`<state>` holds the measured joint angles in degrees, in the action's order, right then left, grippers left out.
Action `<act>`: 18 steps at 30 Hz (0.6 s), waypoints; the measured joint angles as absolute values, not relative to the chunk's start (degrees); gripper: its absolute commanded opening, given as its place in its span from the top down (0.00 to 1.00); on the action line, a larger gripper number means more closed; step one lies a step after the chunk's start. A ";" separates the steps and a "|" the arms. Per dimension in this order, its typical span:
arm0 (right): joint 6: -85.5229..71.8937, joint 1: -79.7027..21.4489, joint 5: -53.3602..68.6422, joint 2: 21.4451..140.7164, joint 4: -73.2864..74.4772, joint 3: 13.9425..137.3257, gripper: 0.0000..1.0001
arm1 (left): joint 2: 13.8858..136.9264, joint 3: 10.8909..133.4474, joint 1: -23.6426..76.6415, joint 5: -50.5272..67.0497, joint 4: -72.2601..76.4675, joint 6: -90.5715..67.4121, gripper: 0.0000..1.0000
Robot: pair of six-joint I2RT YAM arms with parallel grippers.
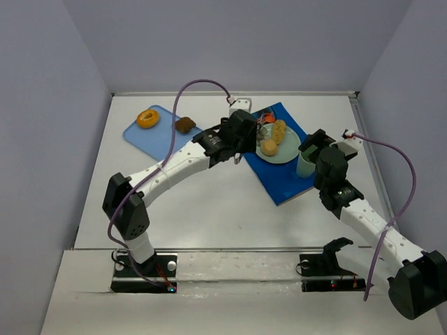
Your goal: Place the bread
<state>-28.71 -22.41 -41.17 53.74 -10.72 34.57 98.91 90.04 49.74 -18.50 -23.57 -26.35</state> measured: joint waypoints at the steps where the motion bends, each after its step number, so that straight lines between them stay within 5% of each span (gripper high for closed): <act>1: -28.71 -22.41 -41.17 53.89 -10.70 34.57 0.00 | 96.84 89.69 49.15 -20.27 -24.21 -27.81 0.30; 18: -28.42 -22.41 -41.34 55.20 -10.85 34.57 0.00 | 96.16 85.82 31.16 -29.95 -32.67 -38.24 0.30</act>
<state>-28.42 -22.41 -41.34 55.20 -10.85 34.57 96.16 85.82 31.16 -29.95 -32.67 -38.24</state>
